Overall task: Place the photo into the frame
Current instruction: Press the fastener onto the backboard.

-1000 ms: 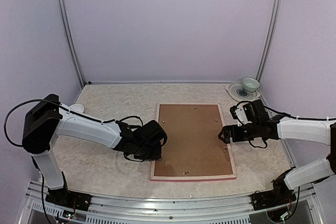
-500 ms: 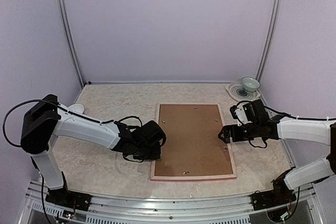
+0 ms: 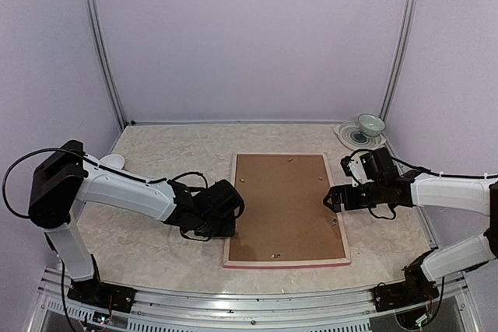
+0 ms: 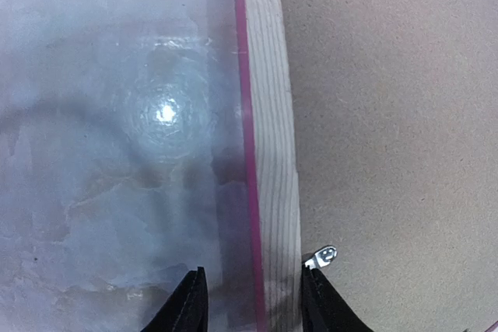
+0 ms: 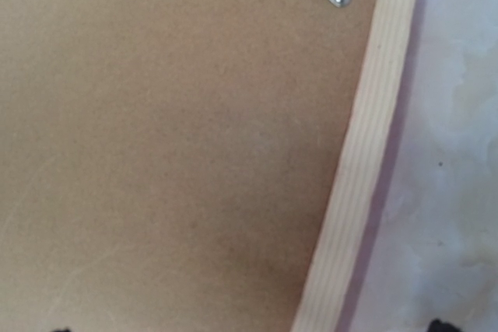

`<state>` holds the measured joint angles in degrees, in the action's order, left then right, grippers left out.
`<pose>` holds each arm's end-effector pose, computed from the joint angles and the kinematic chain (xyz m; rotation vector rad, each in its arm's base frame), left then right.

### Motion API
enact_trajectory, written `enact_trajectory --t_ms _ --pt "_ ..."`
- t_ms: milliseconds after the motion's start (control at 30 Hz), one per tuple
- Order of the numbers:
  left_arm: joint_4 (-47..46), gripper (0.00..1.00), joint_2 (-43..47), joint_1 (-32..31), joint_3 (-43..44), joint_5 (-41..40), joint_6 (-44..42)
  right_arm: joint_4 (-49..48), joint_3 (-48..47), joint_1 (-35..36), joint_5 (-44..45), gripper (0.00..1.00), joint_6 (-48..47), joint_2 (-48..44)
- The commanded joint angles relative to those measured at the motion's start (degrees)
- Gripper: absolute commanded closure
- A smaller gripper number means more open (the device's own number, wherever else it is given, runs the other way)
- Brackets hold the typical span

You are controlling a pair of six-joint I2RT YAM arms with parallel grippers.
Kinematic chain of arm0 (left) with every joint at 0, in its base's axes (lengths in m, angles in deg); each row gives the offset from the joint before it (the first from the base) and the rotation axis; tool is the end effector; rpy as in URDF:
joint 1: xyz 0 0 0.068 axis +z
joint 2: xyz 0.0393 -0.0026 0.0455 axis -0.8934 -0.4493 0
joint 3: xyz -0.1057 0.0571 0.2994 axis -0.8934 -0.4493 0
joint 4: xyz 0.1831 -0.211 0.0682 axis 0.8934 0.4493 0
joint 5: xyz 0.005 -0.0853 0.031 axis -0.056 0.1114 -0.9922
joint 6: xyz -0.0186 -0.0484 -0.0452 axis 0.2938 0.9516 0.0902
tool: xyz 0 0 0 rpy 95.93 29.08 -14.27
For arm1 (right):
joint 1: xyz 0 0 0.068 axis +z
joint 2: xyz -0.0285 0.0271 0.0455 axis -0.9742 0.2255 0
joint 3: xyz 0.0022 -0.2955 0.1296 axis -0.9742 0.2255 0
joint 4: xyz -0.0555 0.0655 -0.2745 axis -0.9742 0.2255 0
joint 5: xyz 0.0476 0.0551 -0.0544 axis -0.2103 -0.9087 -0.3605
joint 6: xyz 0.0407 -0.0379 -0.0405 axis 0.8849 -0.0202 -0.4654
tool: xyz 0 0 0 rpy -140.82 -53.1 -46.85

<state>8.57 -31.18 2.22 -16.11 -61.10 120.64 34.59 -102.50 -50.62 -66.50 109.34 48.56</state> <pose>0.1995 -0.3264 0.1548 0.0450 2.6217 -0.3198 0.2328 0.1223 0.1963 -0.1747 2.4863 0.4949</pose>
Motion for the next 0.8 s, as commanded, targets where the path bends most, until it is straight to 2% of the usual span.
enact_trajectory --t_ms 0,367,767 --pt "5.0 0.56 3.6 0.2 0.7 -5.3 -1.8 -0.9 0.4 0.4 -0.2 0.01 -0.2 -0.4" --pt "3.5 0.54 0.7 0.2 2.4 -1.2 -7.7 -0.7 0.5 0.4 -0.2 0.01 -0.1 -0.5" --pt "3.8 0.58 -3.2 0.9 4.2 0.9 -11.7 -0.7 0.5 0.4 -0.3 0.01 -0.2 -0.5"
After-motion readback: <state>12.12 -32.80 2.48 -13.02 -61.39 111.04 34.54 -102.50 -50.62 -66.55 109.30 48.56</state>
